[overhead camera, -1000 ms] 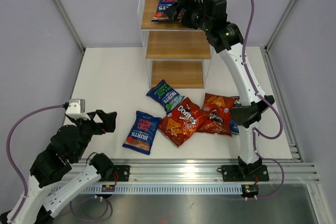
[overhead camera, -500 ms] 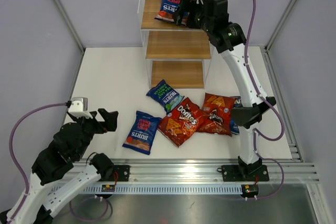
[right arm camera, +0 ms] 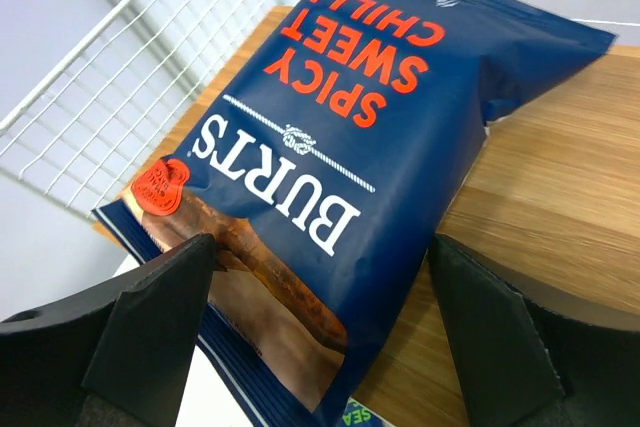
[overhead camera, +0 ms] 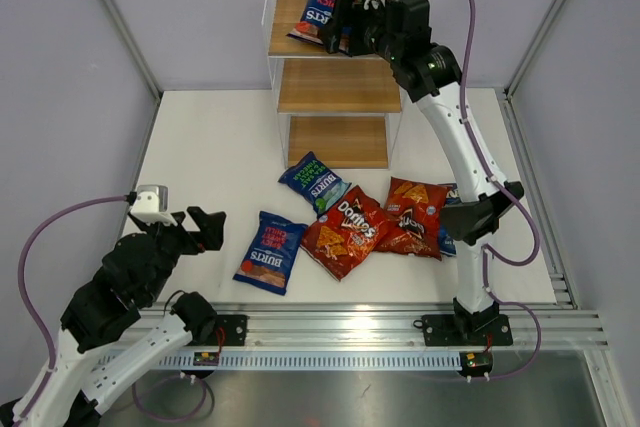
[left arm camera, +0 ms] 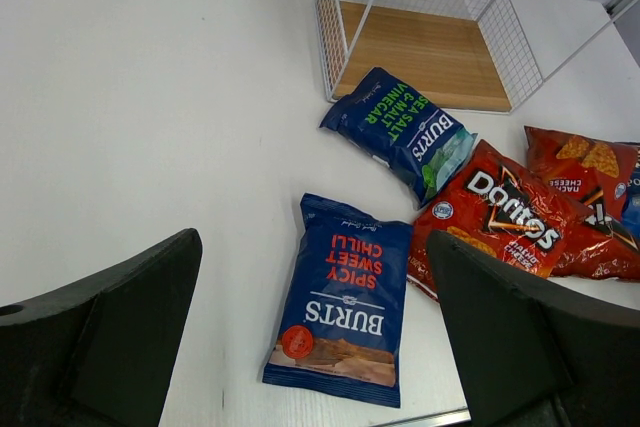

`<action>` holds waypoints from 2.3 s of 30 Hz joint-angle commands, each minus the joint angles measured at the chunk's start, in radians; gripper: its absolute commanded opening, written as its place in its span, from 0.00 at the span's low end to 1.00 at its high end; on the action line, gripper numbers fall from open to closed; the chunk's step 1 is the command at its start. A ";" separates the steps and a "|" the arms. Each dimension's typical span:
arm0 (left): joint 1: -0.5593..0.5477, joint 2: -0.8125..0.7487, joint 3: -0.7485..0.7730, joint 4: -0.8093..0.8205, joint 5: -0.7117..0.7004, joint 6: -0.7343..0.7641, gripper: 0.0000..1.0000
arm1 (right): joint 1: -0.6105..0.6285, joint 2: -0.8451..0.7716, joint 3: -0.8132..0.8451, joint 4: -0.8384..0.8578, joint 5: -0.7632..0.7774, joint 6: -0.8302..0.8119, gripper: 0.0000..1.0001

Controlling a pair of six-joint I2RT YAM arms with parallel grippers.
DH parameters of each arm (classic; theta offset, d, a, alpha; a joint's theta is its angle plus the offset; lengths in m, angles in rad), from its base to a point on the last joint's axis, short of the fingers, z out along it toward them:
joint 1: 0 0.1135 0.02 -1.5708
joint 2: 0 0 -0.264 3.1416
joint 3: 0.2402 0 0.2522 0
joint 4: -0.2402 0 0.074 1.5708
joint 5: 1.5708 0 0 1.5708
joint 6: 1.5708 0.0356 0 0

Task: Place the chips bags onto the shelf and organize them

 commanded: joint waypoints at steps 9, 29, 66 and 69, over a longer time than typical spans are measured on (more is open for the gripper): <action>0.001 -0.028 -0.012 0.047 0.007 0.015 0.99 | -0.004 0.049 0.013 0.134 -0.211 -0.075 0.94; 0.001 -0.011 -0.012 0.049 0.015 0.020 0.99 | -0.009 -0.100 0.028 0.132 -0.111 -0.050 0.99; 0.002 0.314 -0.326 0.279 0.330 -0.293 0.99 | -0.004 -1.459 -1.679 0.095 -0.320 0.123 0.99; 0.028 0.326 -0.366 0.288 0.313 -0.345 0.99 | -0.004 -1.488 -1.667 0.045 -0.319 0.100 1.00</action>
